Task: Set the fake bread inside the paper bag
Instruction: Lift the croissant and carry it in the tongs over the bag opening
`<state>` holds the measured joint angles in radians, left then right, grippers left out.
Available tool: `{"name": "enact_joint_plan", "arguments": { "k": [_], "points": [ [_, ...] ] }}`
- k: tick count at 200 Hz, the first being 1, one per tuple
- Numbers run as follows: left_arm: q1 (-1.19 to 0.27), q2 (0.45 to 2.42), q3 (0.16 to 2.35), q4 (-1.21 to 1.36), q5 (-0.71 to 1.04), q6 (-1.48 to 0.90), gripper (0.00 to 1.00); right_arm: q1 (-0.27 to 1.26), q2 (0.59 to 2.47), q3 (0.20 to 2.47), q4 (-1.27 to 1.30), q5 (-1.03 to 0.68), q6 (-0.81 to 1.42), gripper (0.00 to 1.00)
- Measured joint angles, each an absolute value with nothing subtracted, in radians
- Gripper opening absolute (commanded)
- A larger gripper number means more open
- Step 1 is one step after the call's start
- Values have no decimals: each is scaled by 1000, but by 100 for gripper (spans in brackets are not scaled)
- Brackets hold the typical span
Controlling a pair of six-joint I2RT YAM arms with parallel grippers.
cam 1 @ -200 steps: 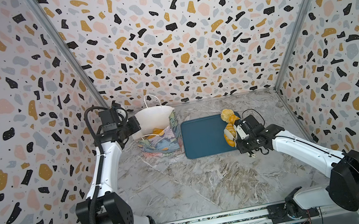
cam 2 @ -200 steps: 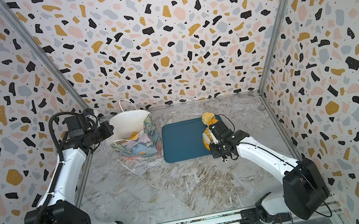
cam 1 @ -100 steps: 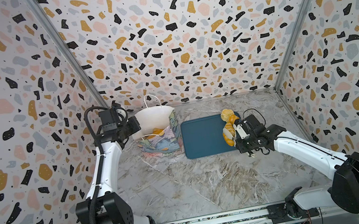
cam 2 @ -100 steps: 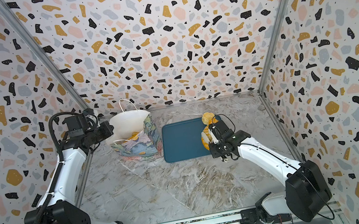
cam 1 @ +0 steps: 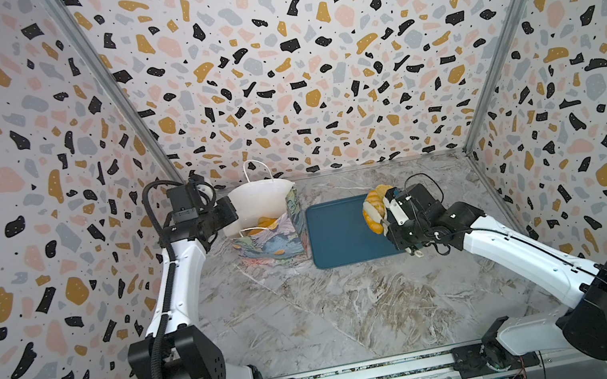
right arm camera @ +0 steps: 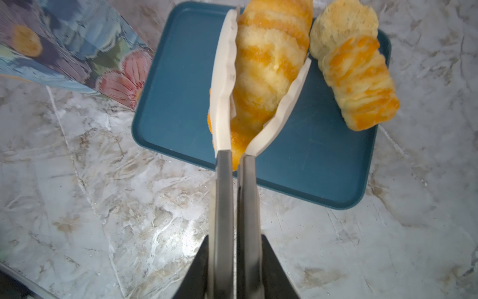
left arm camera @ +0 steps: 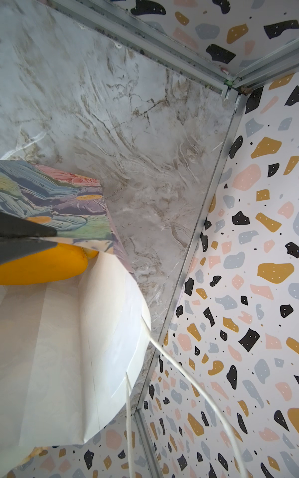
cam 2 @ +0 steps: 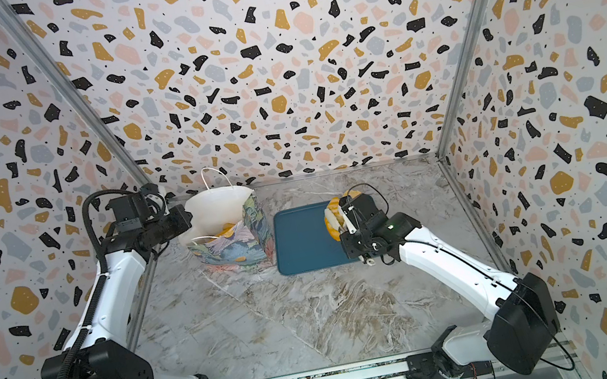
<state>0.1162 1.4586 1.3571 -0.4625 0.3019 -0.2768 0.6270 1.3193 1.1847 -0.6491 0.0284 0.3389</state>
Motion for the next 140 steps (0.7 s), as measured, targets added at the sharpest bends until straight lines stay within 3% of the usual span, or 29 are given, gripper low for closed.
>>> {"name": "enact_joint_plan", "arguments": {
  "k": [140],
  "points": [
    [116, 1459, 1357, -463, 302, -277, 0, 803, 1463, 1539, -720, 140, 351, 25]
  ]
}}
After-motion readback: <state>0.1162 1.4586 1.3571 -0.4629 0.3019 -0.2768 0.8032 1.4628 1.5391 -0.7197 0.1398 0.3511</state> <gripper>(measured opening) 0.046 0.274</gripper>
